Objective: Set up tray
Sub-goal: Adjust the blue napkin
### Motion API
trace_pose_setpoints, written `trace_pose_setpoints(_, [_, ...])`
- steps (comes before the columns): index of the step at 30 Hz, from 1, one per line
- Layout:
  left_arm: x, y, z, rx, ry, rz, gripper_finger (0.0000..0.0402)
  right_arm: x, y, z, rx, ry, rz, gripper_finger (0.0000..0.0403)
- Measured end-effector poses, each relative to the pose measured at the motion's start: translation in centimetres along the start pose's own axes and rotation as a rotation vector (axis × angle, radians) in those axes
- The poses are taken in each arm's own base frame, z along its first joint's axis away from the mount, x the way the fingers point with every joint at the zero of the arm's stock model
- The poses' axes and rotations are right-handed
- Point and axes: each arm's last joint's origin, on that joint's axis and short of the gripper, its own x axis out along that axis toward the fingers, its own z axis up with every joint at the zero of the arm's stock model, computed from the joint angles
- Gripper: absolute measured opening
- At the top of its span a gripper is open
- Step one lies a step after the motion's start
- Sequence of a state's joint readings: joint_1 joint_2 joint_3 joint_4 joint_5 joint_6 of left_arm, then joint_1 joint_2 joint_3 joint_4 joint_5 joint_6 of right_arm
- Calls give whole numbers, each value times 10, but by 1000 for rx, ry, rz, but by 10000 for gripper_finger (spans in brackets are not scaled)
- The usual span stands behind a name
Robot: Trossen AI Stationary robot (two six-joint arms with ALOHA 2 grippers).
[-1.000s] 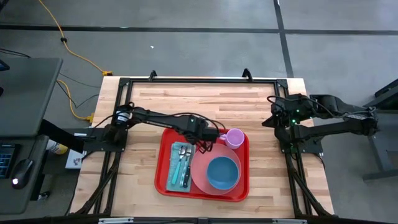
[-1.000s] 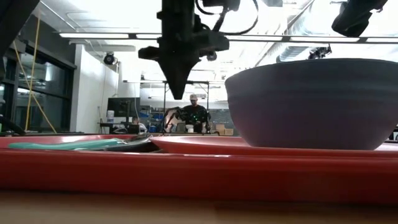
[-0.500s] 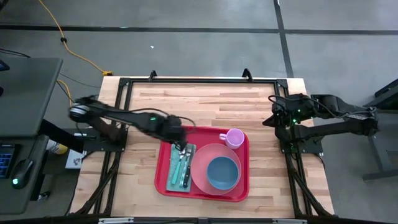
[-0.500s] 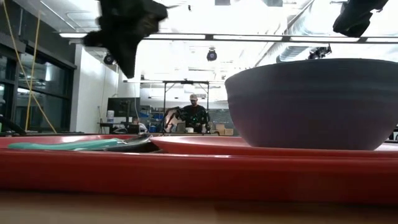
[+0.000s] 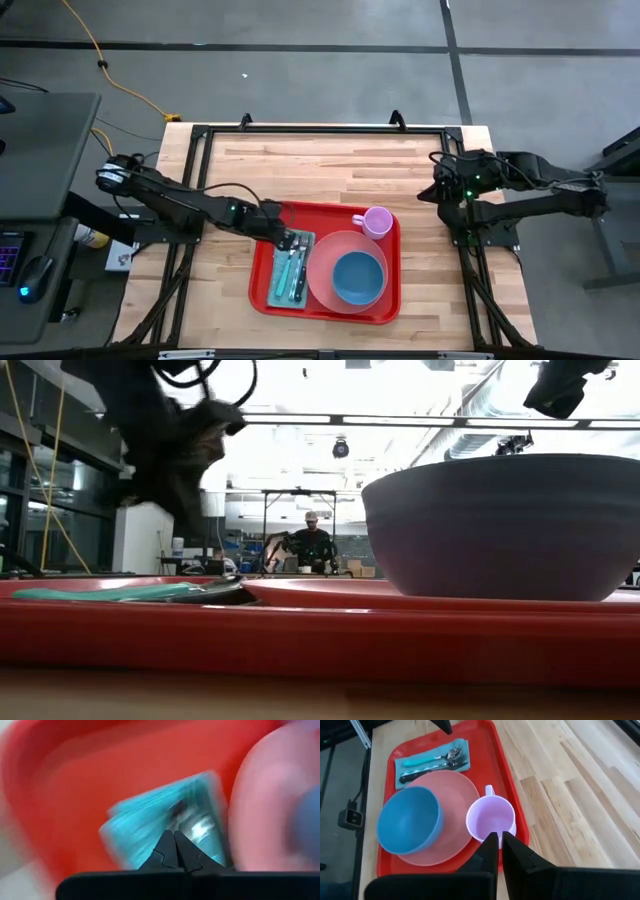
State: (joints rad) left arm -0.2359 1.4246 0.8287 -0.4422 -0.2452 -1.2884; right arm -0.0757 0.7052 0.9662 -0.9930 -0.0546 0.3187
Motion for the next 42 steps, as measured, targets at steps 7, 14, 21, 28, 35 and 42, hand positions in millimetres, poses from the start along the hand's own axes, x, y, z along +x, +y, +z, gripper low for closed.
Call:
trace_pose_setpoints(7, [12,4,-7,-1,123,86,7,4,1,3,22,0,1,0])
trace_pose_setpoints(14, [24,4,-11,21,139,105,7,10,2,7,24,0,-2,0])
trace_pose_setpoints(21, [35,4,-14,32,145,124,7,15,3,10,24,5,3,0])
trace_pose_setpoints(28, [42,3,-14,33,113,127,7,15,3,10,25,4,4,0])
trace_pose_setpoints(35, [41,9,-15,38,126,186,7,14,3,10,25,4,4,0])
trace_pose_setpoints(42, [40,12,-16,44,132,218,7,14,2,9,25,7,4,0])
